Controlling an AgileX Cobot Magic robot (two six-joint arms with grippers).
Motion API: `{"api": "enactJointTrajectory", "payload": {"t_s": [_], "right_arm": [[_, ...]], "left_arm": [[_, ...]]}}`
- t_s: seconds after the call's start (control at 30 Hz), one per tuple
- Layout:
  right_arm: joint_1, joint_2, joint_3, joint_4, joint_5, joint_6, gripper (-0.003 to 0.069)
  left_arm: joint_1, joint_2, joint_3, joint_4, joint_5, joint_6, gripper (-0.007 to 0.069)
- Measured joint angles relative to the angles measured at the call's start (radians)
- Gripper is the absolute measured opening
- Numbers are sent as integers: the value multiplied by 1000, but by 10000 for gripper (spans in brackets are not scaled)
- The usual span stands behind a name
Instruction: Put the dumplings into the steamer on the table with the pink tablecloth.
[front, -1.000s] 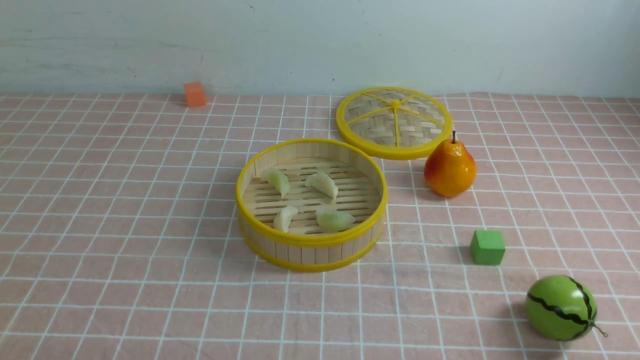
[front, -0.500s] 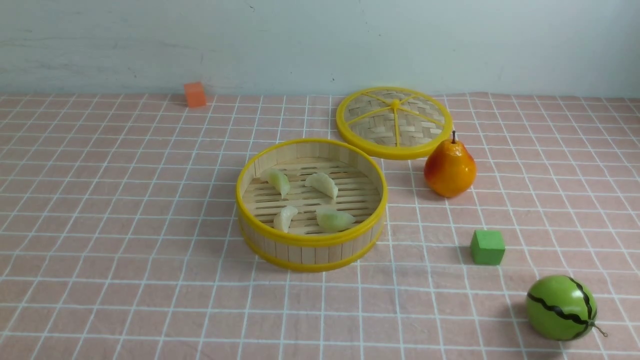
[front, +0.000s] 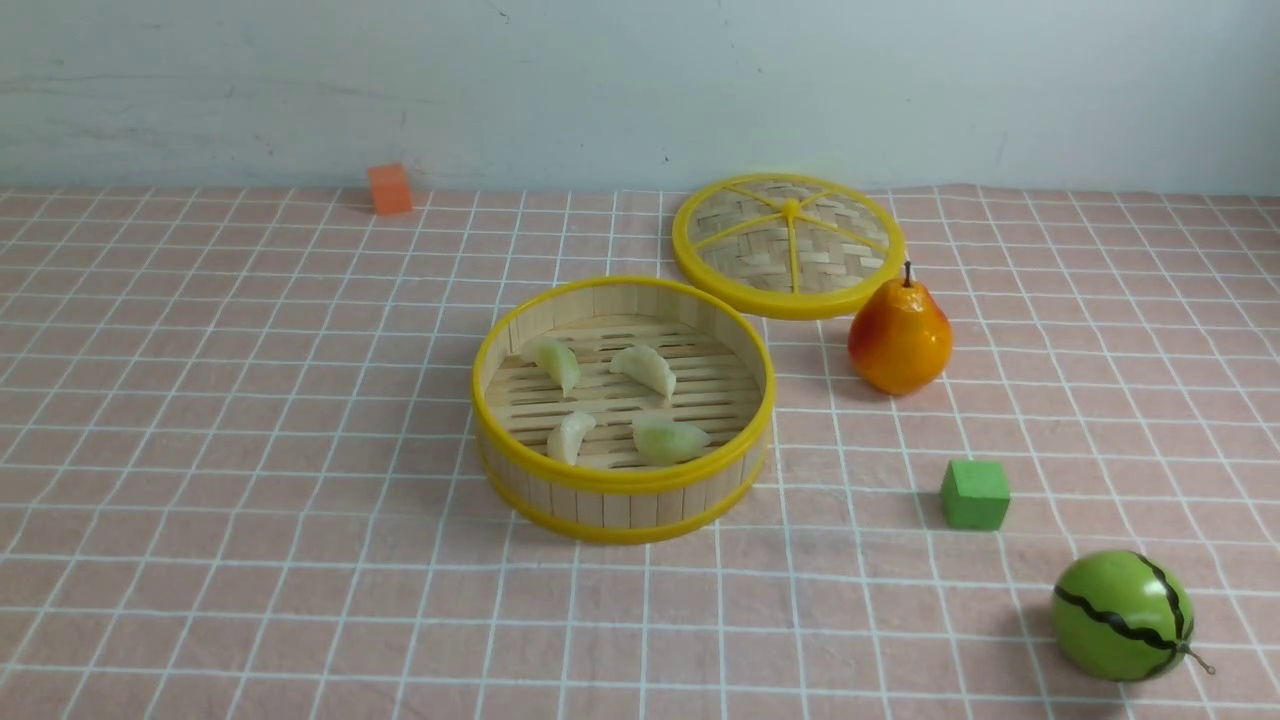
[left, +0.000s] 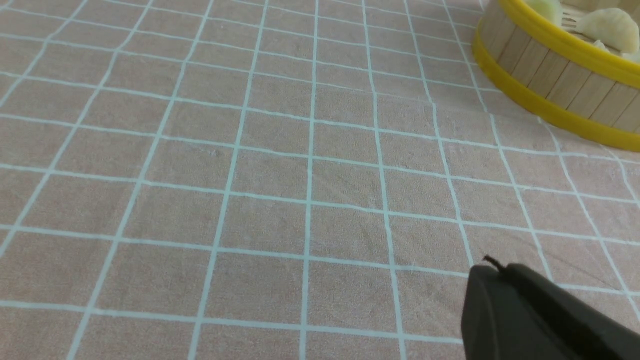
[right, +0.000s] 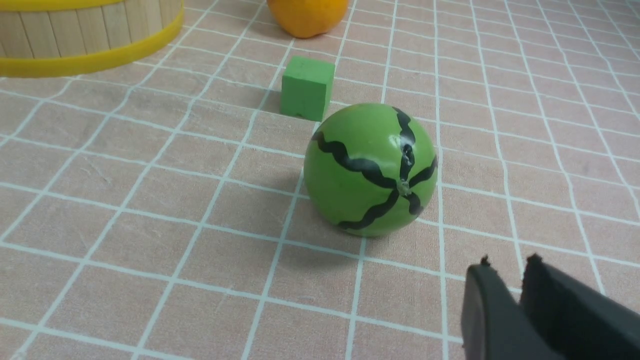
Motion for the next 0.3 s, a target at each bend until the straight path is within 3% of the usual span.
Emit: {"api": "enactJointTrajectory", "payload": {"t_s": [0.3], "right_arm": [[0,0,0,0,0,0,127]], "left_arm": [[0,0,0,0,0,0,1]]}}
